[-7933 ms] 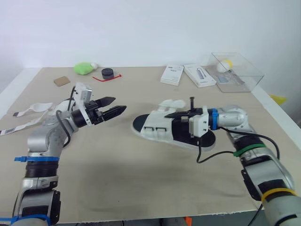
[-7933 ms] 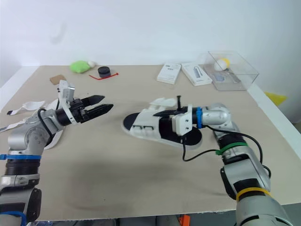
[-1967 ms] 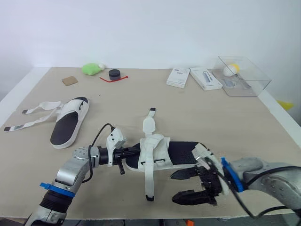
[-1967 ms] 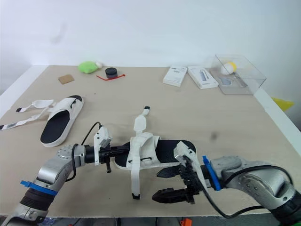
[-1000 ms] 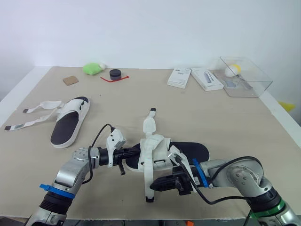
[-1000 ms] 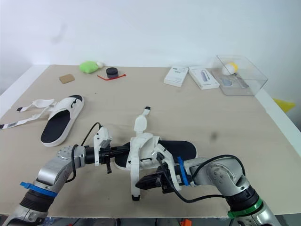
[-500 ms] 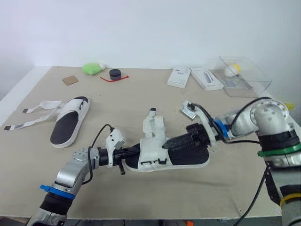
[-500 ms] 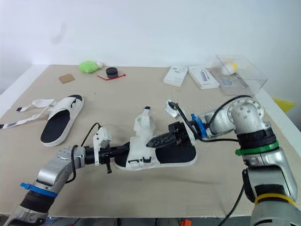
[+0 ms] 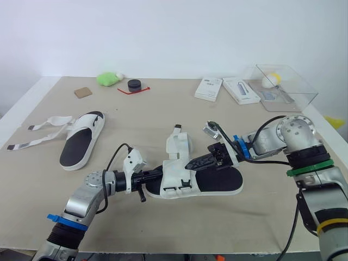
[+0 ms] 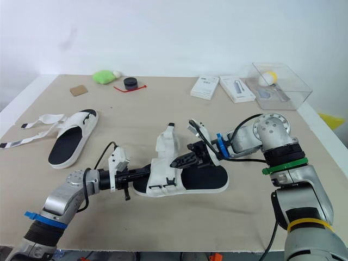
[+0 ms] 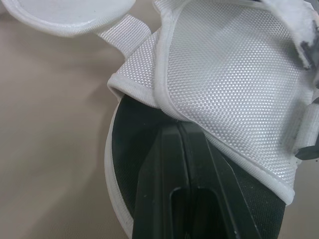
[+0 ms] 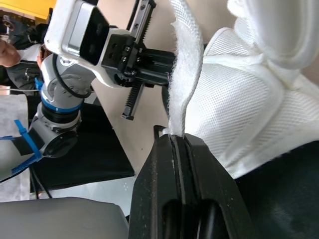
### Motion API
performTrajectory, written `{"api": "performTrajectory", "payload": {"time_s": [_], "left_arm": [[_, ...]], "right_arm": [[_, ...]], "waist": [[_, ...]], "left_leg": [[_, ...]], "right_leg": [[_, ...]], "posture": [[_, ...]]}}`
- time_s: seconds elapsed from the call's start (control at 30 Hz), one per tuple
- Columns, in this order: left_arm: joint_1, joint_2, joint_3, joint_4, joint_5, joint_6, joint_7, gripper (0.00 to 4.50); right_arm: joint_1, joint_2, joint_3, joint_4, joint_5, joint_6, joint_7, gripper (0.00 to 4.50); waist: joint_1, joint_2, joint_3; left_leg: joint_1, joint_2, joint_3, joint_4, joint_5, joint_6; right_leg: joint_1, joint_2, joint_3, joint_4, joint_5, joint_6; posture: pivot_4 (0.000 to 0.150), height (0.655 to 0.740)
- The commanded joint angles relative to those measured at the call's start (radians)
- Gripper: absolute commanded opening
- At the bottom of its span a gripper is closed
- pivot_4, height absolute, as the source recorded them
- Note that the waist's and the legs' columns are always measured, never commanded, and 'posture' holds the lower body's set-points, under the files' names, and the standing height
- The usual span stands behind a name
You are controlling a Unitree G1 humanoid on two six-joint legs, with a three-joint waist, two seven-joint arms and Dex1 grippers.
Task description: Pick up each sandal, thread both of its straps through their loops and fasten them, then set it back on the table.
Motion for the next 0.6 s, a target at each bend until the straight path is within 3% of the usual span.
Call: {"api": "performTrajectory", "payload": {"time_s": [0.03,0.6], "left_arm": [[0.028,0.004,-0.017,0.034,0.028,0.024,0.02,0.0],[0.02,-0.004,-0.022,0.048,0.034,0.013,0.021,0.0]], "right_arm": [[-0.037,-0.012,0.006,0.014,0.067,0.006,-0.026,0.06],[-0.07,0.002,0.014,0.032,0.119,0.006,-0.08,0.06]], "waist": [[0.0,0.0,0.0],[0.0,0.0,0.0]], "left_leg": [[0.0,0.0,0.0,0.0,0.0,0.0],[0.0,0.0,0.0,0.0,0.0,0.0]], "right_leg": [[0.0,0.0,0.0,0.0,0.0,0.0],[0.0,0.0,0.0,0.0,0.0,0.0]], "posture": [[0.15,0.74],[0.15,0.74]]}}
